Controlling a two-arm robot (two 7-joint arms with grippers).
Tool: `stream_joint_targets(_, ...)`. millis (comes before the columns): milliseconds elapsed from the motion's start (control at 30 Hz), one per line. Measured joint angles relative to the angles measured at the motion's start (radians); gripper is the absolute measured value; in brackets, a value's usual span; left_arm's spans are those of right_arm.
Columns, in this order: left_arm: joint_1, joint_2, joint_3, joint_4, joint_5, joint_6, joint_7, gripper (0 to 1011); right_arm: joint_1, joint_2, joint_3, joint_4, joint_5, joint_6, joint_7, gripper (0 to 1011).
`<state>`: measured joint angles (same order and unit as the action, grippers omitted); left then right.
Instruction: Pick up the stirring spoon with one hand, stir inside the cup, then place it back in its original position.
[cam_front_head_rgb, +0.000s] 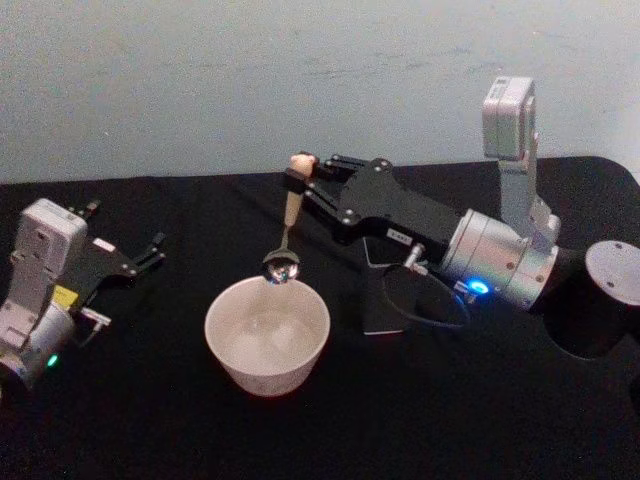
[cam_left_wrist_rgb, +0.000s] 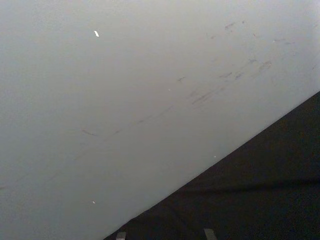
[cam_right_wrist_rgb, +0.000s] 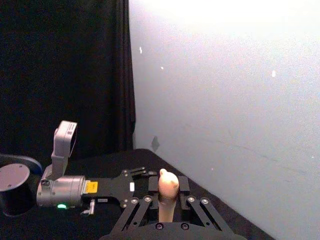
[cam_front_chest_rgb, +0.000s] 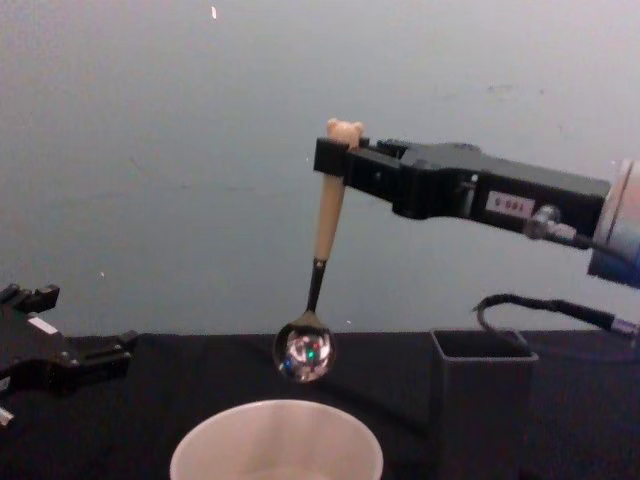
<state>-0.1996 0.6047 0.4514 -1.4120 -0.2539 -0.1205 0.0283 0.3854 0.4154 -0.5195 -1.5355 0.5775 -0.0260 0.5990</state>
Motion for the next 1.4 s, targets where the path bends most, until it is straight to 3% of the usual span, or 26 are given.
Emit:
stream_joint_targets(1033,0.0,0.0,0.0,0.0,0.0,0.0,0.0,1001,-0.072,0.083,0.129,-0.067,0.103,-0.025,-0.049,228)
stream_joint_targets(1400,0.0,0.0,0.0,0.0,0.0,0.0,0.0,1001,-0.108,0.111,0.167,-0.088,0.122,-0.03,-0.061,228)
